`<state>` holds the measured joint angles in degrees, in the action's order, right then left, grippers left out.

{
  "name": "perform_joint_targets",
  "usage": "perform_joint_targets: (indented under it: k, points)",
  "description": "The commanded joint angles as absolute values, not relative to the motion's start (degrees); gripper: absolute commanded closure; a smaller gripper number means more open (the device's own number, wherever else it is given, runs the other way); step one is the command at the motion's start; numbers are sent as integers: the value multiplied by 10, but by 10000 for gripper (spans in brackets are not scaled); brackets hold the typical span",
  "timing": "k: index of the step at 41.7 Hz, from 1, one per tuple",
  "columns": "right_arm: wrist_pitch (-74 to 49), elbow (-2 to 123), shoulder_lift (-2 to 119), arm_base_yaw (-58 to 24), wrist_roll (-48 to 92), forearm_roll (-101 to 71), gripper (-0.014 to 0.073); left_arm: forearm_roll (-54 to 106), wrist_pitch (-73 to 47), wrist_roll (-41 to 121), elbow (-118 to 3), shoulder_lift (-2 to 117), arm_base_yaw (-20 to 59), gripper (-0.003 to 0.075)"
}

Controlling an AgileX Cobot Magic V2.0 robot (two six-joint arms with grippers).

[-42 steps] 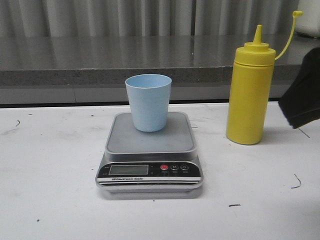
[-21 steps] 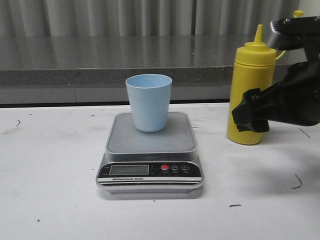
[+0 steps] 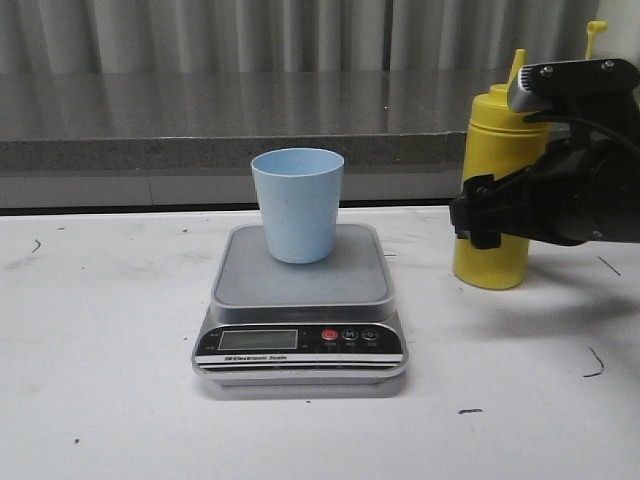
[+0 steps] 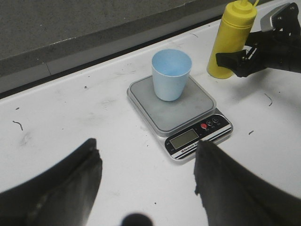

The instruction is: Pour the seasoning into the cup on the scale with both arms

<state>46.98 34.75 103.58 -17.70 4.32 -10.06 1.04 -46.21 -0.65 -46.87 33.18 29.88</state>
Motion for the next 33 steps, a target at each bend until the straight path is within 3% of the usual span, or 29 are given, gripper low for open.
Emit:
perform_joint_targets:
  k: [1,11,21,33]
  points:
    - [529,382,1034,-172,45,-101,-61,13,-423,-11,-483,333,298,292]
    - [541,410,1063,-159,45,-104,-45,13,-423,-11,-483,333,298,292]
    - [533,410,1057,-159,47,-87,224,13,-423,-11,-483,333,298,292]
    - [355,424,956,-159,123,-60,230,13,-423,-11,-483,333,298,292]
